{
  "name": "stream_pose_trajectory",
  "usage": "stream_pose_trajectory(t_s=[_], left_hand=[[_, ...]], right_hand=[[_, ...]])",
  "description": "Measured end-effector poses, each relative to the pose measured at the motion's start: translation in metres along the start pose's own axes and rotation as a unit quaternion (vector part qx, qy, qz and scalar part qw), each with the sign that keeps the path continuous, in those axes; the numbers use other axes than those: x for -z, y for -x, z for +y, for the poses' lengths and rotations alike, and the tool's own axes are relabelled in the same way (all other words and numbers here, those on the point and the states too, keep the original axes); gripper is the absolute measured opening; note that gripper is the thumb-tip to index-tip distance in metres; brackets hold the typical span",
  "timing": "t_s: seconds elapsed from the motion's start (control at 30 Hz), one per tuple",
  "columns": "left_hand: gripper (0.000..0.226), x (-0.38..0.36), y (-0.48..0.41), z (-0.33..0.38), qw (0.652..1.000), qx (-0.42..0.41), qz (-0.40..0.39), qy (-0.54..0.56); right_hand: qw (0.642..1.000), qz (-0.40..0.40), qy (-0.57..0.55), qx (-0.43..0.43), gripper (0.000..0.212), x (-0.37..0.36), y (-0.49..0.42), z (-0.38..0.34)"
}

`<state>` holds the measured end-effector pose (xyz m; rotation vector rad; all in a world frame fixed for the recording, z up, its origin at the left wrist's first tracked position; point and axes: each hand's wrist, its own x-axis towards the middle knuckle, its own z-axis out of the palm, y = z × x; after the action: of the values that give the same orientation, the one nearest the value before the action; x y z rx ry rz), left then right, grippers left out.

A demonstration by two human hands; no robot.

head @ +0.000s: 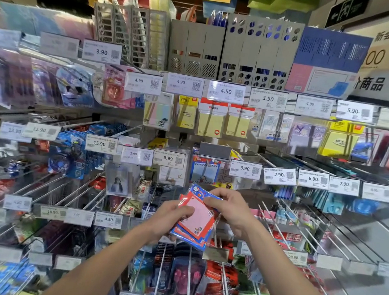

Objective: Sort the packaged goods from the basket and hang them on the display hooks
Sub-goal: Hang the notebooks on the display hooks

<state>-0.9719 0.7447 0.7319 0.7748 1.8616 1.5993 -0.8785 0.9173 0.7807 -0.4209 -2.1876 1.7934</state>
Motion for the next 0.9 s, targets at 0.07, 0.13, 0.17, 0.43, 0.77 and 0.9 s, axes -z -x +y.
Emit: stream_pose_trajectory(t_s=[0.07,0.13,0.17,0.43,0.77,0.9], left_hand=[[0.031,-0.001,0.003,0.002,1.0,0.011,-0.023,0.003],[0.025,0.0,0.005,0.001,0.999,0.012,-0.035,0.02],[0.023,0.001,0.005,0.0,0.999,0.008,-0.039,0.025],[0.023,0.005,-0.008,-0.009,0.999,0.006,-0.044,-0.025],[0.041,-0.001,-0.025,-0.005,0.998,-0.026,-0.048,-0.02],[0.024,-0.004,-0.031,0.001,0.999,-0.04,-0.024,-0.012]], right_hand=[[1.0,0.002,-0.014,-0.007,0.01,0.003,-0.002,-0.006],[1.0,0.0,-0.02,-0.017,0.011,0.005,-0.003,-0.009],[1.0,-0.001,-0.023,-0.021,0.012,0.005,-0.004,-0.009],[0.999,0.021,-0.031,-0.011,0.013,0.001,-0.01,-0.009],[0.985,0.044,-0.167,0.012,0.016,-0.005,-0.014,-0.012],[0.975,0.039,-0.218,0.028,0.025,-0.004,-0.017,-0.006]])
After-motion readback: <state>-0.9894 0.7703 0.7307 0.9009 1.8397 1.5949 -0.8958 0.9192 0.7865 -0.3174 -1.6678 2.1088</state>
